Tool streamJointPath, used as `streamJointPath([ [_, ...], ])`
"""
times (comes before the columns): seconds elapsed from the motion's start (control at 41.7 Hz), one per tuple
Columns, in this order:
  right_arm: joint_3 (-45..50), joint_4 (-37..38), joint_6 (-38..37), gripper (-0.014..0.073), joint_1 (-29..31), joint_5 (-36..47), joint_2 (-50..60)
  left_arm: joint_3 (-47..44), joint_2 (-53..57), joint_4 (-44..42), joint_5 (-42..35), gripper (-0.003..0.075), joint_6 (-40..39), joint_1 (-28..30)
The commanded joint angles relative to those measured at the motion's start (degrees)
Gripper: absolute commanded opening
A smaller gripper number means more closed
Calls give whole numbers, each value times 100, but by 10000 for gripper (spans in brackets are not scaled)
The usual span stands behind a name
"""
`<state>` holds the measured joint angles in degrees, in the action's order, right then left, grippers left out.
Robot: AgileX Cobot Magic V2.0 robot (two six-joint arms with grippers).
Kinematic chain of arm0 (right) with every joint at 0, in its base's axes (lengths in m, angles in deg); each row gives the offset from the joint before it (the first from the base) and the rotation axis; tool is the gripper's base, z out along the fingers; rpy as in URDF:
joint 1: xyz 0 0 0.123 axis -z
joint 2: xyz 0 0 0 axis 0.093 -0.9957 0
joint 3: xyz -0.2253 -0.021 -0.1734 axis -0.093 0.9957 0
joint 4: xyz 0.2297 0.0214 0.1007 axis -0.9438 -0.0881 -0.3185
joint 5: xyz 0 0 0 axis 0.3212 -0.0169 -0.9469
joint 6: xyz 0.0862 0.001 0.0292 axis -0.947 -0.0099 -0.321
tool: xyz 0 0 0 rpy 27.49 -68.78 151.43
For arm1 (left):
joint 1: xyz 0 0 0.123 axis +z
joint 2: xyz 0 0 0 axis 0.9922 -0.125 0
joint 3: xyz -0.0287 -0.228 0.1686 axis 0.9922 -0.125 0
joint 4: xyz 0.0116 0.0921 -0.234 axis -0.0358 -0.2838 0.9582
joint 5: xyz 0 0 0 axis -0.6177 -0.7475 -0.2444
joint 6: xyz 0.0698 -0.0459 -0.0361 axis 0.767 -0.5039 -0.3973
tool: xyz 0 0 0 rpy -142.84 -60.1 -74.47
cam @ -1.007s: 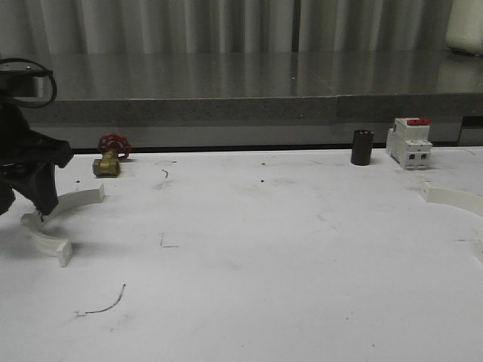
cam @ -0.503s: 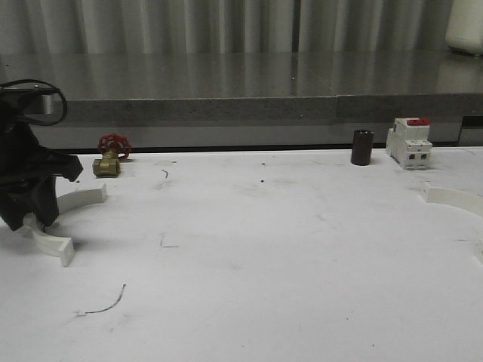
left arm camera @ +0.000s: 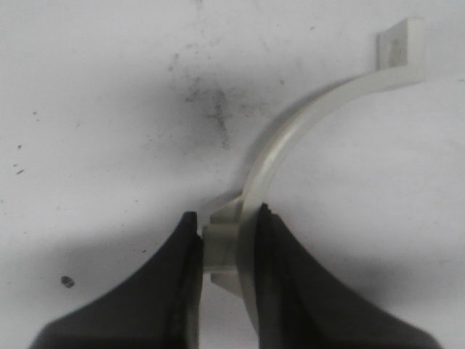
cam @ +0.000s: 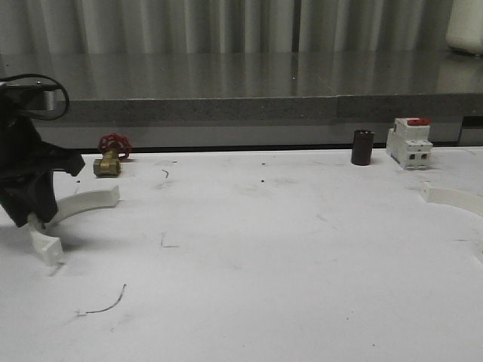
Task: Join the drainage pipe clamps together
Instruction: 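Lift the half-ring with the left gripper and carry it toward table center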
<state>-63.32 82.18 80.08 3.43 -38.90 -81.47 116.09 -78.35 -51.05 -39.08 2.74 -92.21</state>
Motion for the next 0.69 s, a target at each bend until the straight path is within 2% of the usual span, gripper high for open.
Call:
streamJointPath([
  [0.0,-191,36,50,386,28,387,-37,342,392,90,183,6,-11,-219],
  [0.096,-191,36,50,386,28,387,-37,629,404,174,443,6,-75,-461],
  [0.503,-191,36,50,386,28,387,-37,1599,58,186,461,9,-1578,-1660],
  [0.671,-191,36,50,386,28,387,-37,1867,-319,-100,376,10,-2651,-2013],
])
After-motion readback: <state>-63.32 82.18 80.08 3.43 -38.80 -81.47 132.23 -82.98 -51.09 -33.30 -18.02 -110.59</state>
